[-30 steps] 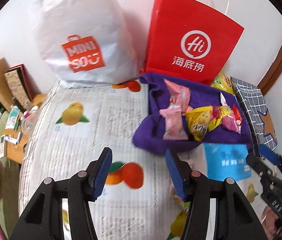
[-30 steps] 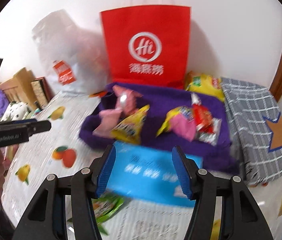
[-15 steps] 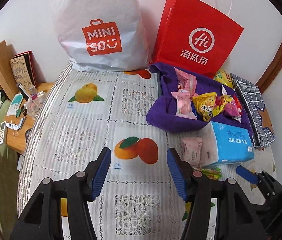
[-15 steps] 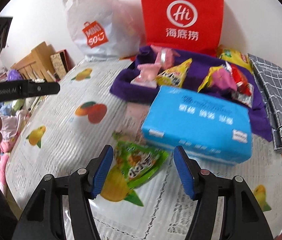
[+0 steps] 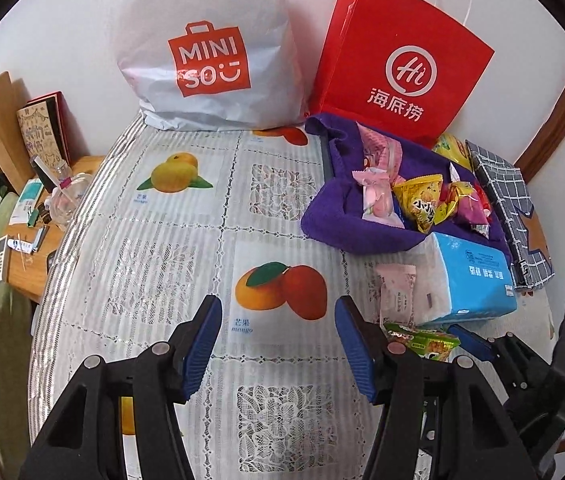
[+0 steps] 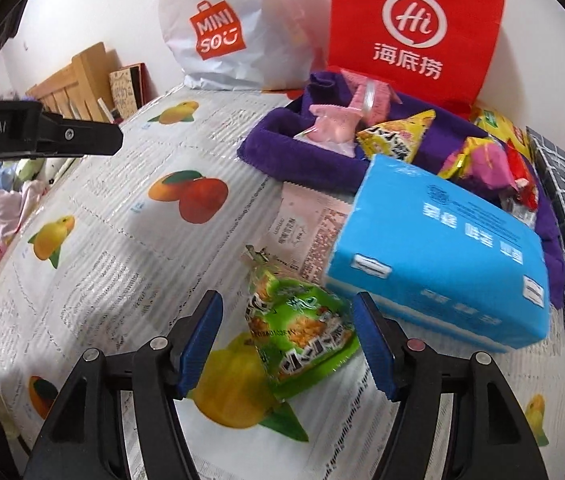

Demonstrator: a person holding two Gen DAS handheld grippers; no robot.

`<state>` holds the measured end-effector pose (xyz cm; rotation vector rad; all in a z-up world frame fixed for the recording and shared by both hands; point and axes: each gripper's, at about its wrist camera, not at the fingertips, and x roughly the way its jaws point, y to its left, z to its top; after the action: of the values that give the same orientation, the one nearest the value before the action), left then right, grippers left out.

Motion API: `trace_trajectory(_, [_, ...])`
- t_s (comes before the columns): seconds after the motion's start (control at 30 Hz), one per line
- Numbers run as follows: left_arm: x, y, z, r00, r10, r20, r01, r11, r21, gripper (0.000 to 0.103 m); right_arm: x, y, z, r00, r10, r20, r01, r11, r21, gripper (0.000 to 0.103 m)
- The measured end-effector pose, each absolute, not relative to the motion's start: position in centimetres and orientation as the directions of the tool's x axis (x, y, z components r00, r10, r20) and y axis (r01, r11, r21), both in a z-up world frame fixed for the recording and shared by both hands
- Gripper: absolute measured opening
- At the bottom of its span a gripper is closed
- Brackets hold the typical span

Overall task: Organize snacks
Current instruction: 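Grasp the green snack bag with the right gripper and lift it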

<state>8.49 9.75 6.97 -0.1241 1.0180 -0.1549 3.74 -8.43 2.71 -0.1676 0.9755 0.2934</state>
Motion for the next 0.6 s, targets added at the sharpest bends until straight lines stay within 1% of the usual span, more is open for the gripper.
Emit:
trace_trajectory(0.2, [8.7,8.9,6.5,0.500,-0.171,-0.849,0.074,0.985,-0.155,0.057,4.3,-8.0,1.3,0.528,0.124,-0.840,-0.322,0.945,-0.062,0.066])
trace_trajectory(0.27, [8.7,8.6,6.4,0.496,-0.164,-0.853,0.074,0.986,-0.146,0.057,4.4,-8.2,1.0,0.528,0.115,-0.841,-0.319,0.945,-0.072,0.051])
trace_trajectory(0.33, [8.7,8.2,6.4,0.492,-0.158,-0.856,0.074,0.987,-0.140,0.057,4.3,-8.8,1.2,0.527,0.136,-0.839,-0.317,0.947,-0.045,0.049])
trace_trajectory(0.4, [8.6,7.8,6.4,0.490,-0.153,-0.858,0.074,0.988,-0.134,0.057,4.0,-9.4,1.6,0.514,0.176,-0.839,-0.323,0.946,0.000,0.048])
trace_trajectory(0.6, [8.3,6.4,6.3,0.483,-0.144,-0.864,0.073,0.990,-0.124,0.057,1.4,-11.0,3.7,0.552,0.203,-0.808,-0.339,0.941,0.005,0.048])
